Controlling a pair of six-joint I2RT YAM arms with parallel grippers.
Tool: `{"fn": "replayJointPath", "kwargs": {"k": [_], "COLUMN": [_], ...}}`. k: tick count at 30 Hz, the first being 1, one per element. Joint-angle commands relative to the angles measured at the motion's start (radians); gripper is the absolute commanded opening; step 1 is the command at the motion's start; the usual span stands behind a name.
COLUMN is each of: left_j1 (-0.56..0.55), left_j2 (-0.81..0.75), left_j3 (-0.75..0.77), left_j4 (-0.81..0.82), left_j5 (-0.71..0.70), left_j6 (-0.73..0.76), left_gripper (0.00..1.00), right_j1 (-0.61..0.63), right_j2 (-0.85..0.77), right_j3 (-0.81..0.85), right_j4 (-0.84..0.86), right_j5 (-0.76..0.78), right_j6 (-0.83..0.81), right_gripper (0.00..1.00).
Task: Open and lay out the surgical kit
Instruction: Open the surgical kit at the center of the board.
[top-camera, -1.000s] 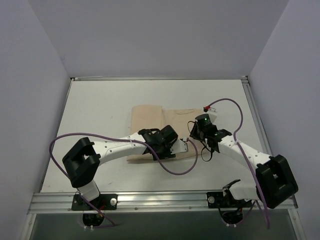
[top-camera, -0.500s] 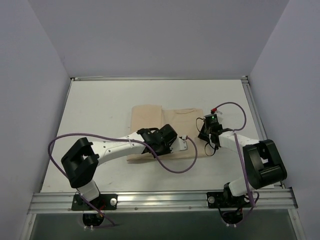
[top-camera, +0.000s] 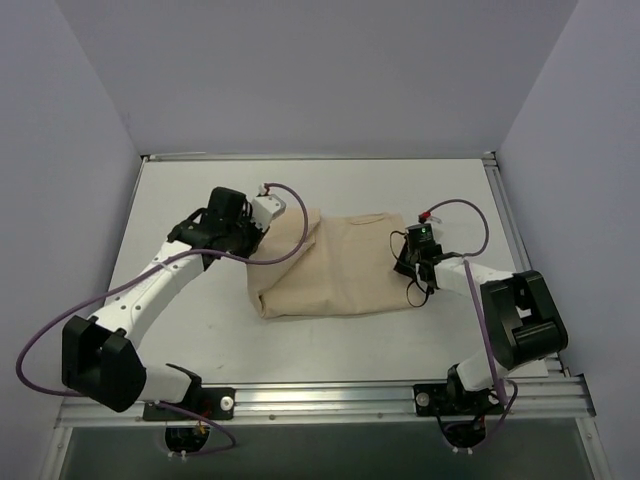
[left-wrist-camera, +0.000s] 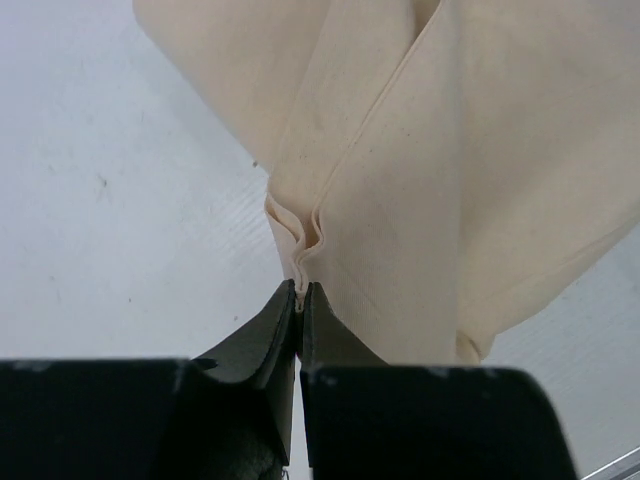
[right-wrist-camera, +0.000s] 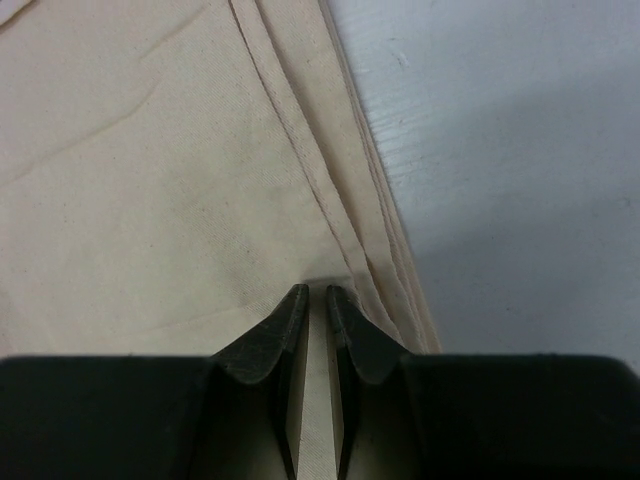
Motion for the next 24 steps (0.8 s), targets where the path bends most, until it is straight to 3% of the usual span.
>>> {"fn": "replayJointPath", "kwargs": {"k": [1,8,14,17,22,24], "left_j1": [0.096,0.327,0.395,0.400,0.421,0.446], "left_j2": [-0.036,-0.094,-0.119,-0.102,-0.071,-0.067], "left_j3": [-0.063,-0.158,-0.270,-0.315,-0.358,-0.361], "left_j4": [-0.013,0.013,-0.002,-0.021,-0.056,-0.050], "left_j5": [0.058,-0.048,-0.169,-0.272,-0.352,-0.395], "left_j6": [-0.010,0.022,0.098,0.121,0.133,0.136], "left_gripper": [0.02,0.02,0.06,0.13,0.41,0.47], "right_j1": [0.004,0.037,0.068,0.085,0.099,0.099], "right_j2": [0.053,0.094,0.126,0.137,0.134,0.119], "right_j3": [0.012,0.044,0.072,0.081,0.086,0.090], "right_j4": [-0.062,-0.080,-0.100,-0.106,-0.112,-0.123], "right_j5": [0.002,0.018,0.037,0.051,0.060,0.061], "right_j6": [-0.017,-0.028,-0.034,-0.036,-0.031,-0.030], "right_gripper": [0.10,0.10,0.10,0.10,0.10,0.10]}}
